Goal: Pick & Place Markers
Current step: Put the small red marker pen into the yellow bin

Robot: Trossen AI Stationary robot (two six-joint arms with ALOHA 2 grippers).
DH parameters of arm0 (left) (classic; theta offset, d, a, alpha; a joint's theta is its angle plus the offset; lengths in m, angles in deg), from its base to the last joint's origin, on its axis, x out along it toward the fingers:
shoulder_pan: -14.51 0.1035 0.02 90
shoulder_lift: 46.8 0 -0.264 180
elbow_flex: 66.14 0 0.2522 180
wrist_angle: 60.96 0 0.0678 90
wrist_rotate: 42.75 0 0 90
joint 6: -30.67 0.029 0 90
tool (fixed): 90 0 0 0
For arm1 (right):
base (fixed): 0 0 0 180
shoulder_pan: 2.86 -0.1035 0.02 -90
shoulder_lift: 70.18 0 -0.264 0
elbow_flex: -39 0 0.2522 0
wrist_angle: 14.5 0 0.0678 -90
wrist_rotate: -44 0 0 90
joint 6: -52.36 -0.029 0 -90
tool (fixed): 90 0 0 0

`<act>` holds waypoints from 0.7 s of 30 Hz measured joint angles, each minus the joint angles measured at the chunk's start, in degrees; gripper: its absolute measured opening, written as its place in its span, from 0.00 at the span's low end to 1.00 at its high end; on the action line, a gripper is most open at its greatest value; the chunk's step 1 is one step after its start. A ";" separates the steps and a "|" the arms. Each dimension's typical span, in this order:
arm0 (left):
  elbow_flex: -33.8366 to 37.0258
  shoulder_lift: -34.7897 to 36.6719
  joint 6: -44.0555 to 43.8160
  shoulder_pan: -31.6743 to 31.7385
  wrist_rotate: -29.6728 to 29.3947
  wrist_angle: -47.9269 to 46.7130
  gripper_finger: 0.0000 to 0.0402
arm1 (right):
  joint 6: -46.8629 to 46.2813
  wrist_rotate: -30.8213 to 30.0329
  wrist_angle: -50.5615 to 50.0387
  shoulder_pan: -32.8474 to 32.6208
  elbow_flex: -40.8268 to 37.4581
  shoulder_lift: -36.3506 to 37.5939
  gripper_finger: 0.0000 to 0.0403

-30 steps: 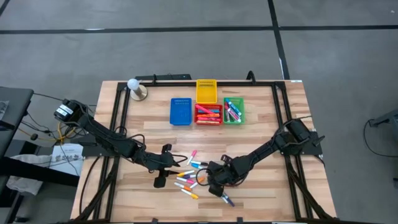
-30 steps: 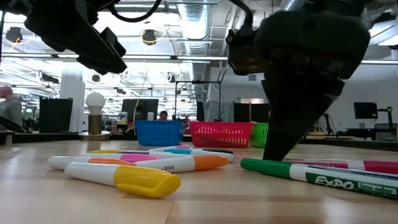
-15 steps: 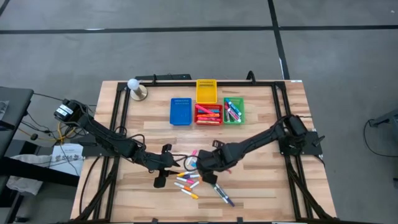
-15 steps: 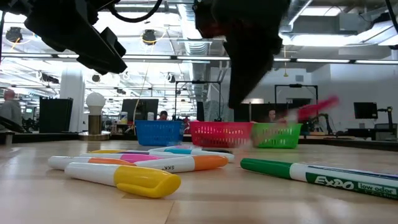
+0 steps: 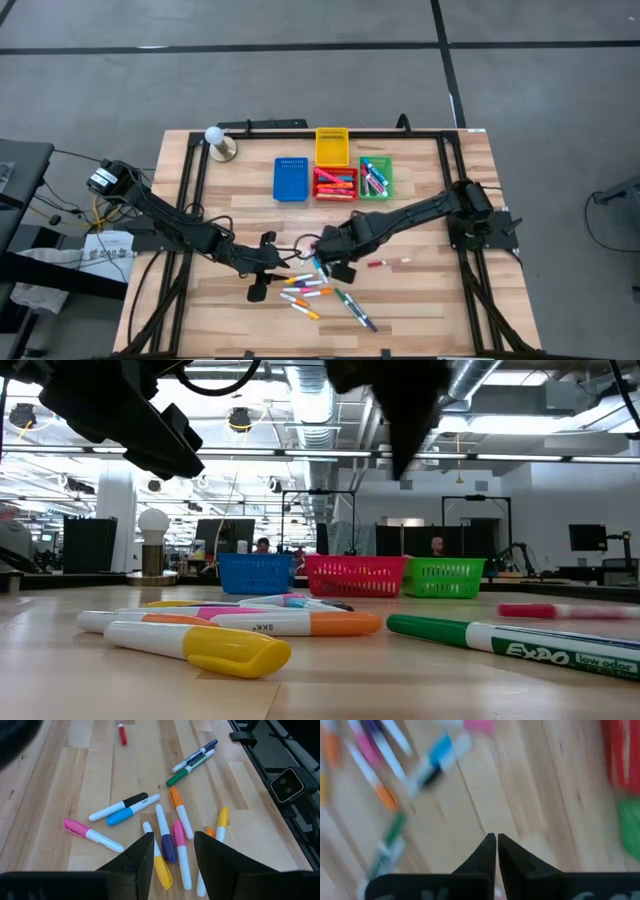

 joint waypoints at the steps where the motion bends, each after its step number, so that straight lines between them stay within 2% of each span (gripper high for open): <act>1: 0.00 0.00 0.00 0.00 0.00 0.00 0.35 | -0.18 0.33 -2.85 -0.43 0.05 0.00 0.03; 4: 0.00 0.00 0.03 0.00 0.00 0.00 0.35 | 1.77 0.73 -12.11 -1.98 -0.28 0.02 0.07; 6: 0.00 0.00 0.14 0.00 -0.06 0.00 0.35 | 3.46 1.89 -14.12 -2.88 -1.74 0.04 0.10; 8: 0.00 0.00 0.20 0.00 -0.59 0.00 0.35 | 4.97 5.53 -13.20 -3.83 -4.48 0.85 0.14; 10: 0.00 0.00 0.20 0.00 -1.47 0.00 0.35 | 5.87 8.68 -9.38 -5.00 -7.79 2.19 0.18; 16: -0.02 0.00 0.20 0.00 -1.73 0.00 0.35 | 5.23 9.61 6.55 -10.32 -20.98 5.33 0.26; 21: -0.02 0.00 0.07 -0.02 -1.73 -0.02 0.35 | 2.13 16.51 14.18 -17.57 -28.12 5.16 0.29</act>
